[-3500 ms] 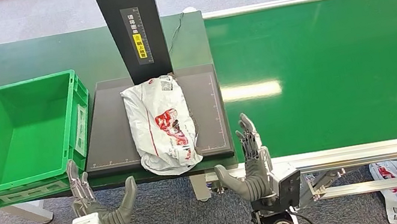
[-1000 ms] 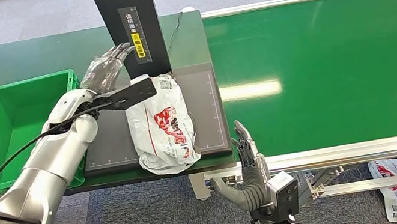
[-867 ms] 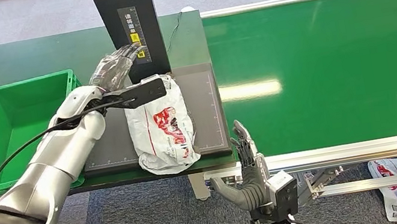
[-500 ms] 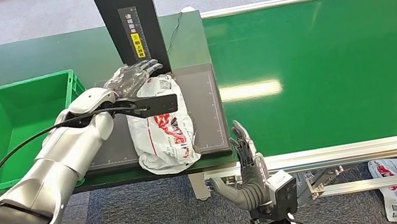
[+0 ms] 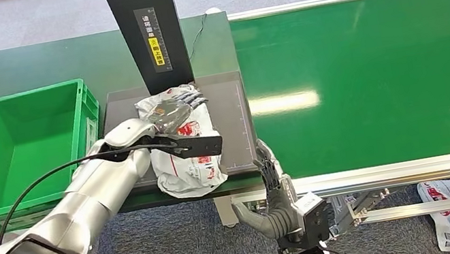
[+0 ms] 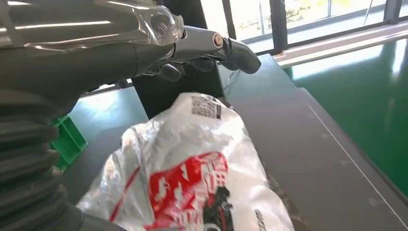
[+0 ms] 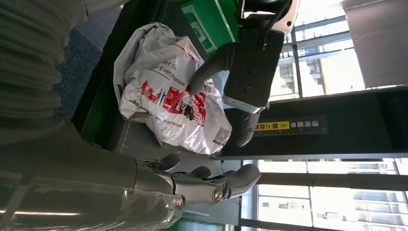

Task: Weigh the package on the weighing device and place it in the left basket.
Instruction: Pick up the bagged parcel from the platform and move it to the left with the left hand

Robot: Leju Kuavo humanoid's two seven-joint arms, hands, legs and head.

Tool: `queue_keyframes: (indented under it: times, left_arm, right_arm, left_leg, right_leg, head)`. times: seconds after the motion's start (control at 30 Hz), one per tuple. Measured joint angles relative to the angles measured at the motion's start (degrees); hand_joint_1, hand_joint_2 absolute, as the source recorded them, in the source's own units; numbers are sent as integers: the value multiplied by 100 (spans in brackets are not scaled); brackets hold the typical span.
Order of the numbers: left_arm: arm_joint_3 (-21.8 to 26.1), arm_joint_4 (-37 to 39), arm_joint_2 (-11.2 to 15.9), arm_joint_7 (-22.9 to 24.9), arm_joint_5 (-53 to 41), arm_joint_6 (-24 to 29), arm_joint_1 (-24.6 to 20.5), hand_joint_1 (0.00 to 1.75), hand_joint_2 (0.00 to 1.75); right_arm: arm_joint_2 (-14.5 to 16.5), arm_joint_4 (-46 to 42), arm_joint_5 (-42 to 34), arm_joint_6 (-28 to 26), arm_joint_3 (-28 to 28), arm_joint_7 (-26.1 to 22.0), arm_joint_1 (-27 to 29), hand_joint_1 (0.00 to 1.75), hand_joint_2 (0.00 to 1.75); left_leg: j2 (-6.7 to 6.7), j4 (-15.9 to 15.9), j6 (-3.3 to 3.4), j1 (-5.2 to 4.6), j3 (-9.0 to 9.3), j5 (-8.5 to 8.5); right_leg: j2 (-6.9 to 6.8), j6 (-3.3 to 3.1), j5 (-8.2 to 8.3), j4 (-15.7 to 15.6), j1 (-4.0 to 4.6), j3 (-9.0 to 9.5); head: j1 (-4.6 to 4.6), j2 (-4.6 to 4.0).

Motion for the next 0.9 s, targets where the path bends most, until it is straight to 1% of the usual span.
queue_keyframes:
  times: [0.27,0.6,0.9]
  left_arm:
    - [27,55,26,31,75,145,315,0,175]
    - [212,100,84,189,114,472,687,0,175]
    - [449,100,109,217,115,538,857,0,175]
  right_arm:
    - [1,114,8,-33,-15,32,-81,0,175]
    - [1,127,55,-35,-50,103,-120,0,175]
    - [1,132,76,-35,-84,117,-121,0,175]
  left_leg:
    - [0,-1,0,1,0,0]
    - [0,-1,0,1,0,0]
    - [1,-1,0,1,5,-1]
  right_leg:
    - [0,0,0,0,1,0]
    - [0,0,0,0,0,1]
    - [0,-1,0,0,0,5]
  head:
    - [-1,0]
    - [-1,0]
    - [-1,0]
